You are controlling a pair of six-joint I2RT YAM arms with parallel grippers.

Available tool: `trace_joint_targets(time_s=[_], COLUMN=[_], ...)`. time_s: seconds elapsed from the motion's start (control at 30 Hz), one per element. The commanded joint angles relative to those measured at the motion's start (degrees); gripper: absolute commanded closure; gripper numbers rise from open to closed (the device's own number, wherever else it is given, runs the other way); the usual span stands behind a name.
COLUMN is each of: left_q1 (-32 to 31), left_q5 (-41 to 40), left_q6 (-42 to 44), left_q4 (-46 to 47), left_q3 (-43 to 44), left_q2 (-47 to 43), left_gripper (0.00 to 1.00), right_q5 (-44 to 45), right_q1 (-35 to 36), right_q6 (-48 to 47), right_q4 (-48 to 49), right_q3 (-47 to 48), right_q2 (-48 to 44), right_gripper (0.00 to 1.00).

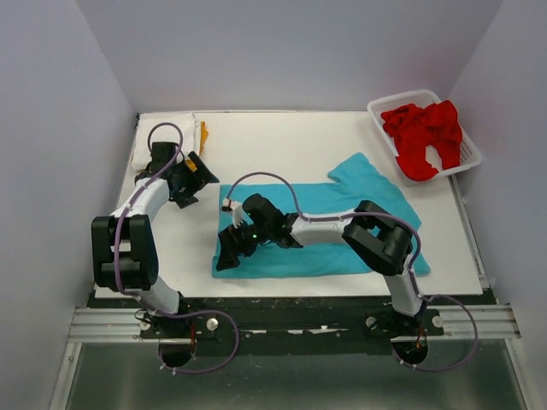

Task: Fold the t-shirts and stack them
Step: Fold the flattened tshirt in 1/3 of the way

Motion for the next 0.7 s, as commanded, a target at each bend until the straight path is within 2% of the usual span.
trace_joint_targets(time_s=[0.0,0.13,0.3,0.4,0.5,0.67], left_q1=[1.4,1.6,2.1,2.2,2.2,0.9], left_q5=[0.7,-0.4,-0.5,-0.5,0.0,3.3], left_q6=[0.7,1.0,1.1,1.0,0.5,-0.9], left_q4=[-0.8,-1.6,-2.1,-2.4,-2.2,-2.5], left_q3=[-1.9,-2.8,-4.5,-5.8,-7.7,-13.7], left_q2=[-3.7,-5.4,-6.9,-8.7,-11.9,-20.1], left_gripper=[0.02,0.02,0.01,0.01,0.01,0.01], right_q5=[5.5,16.3,20.9,24.8,34.0,44.3], right_q1=[0.2,0.1,0.1,0.1,-0.3,-3.9], right_q6=[0.8,0.4,0.6,0.3,0.6,8.8], right_q4=[1.8,2.0,3.0,3.2,3.2,-4.1], right_q3=[4.2,9.3,11.8,8.6,2.2,-11.5], right_q2=[3.1,6.9,6.6,0.9,-7.1,-23.3], right_gripper=[0.00,0.00,0.00,0.00,0.00,0.00])
